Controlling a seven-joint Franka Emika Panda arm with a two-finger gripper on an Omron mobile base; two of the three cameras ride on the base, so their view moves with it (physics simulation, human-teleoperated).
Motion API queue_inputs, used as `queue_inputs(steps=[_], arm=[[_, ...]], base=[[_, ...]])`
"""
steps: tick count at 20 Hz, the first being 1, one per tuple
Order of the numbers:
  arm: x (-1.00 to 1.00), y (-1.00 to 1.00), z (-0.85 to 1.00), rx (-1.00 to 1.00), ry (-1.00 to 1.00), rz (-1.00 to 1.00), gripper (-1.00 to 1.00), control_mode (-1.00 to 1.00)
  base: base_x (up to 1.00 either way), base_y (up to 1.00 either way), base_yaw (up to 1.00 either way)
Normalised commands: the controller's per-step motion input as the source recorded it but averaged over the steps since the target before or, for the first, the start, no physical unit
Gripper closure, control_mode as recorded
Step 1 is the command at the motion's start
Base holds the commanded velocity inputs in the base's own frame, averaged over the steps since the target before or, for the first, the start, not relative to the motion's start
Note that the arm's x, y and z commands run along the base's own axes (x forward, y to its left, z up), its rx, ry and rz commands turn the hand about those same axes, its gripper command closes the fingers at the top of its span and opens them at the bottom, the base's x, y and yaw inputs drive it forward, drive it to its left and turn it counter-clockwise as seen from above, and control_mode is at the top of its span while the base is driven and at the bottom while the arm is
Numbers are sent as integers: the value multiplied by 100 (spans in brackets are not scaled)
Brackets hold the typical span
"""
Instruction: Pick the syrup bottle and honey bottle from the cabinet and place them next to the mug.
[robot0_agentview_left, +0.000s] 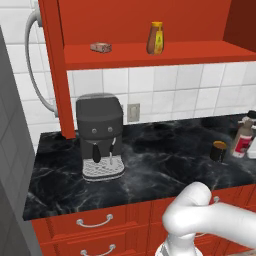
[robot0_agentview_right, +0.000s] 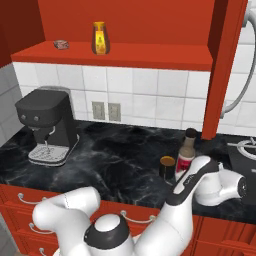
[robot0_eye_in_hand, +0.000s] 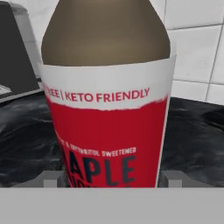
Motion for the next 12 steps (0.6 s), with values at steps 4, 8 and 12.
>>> queue_inputs(steps=[4, 8, 12], arm=[[0, 0, -23, 0, 0, 0, 100, -100], [0, 0, -30, -1, 0, 0, 100, -100], [0, 0, -20, -5, 0, -3, 100, -100]], base=[[0, 0, 0], [0, 0, 0], [0, 0, 0]])
